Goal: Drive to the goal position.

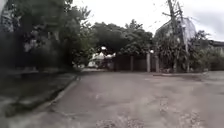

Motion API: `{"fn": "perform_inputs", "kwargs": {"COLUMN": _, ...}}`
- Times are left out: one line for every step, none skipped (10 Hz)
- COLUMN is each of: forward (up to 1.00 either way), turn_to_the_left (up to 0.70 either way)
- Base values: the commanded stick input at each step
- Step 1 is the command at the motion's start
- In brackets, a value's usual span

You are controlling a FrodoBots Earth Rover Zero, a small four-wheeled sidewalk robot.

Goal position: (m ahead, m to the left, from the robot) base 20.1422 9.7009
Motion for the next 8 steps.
{"fn": "perform_inputs", "kwargs": {"forward": 0.70, "turn_to_the_left": 0.00}}
{"fn": "perform_inputs", "kwargs": {"forward": 0.70, "turn_to_the_left": 0.00}}
{"fn": "perform_inputs", "kwargs": {"forward": 0.70, "turn_to_the_left": 0.00}}
{"fn": "perform_inputs", "kwargs": {"forward": 0.70, "turn_to_the_left": 0.00}}
{"fn": "perform_inputs", "kwargs": {"forward": 0.70, "turn_to_the_left": 0.00}}
{"fn": "perform_inputs", "kwargs": {"forward": 0.70, "turn_to_the_left": 0.23}}
{"fn": "perform_inputs", "kwargs": {"forward": 0.70, "turn_to_the_left": 0.35}}
{"fn": "perform_inputs", "kwargs": {"forward": 0.70, "turn_to_the_left": 0.35}}
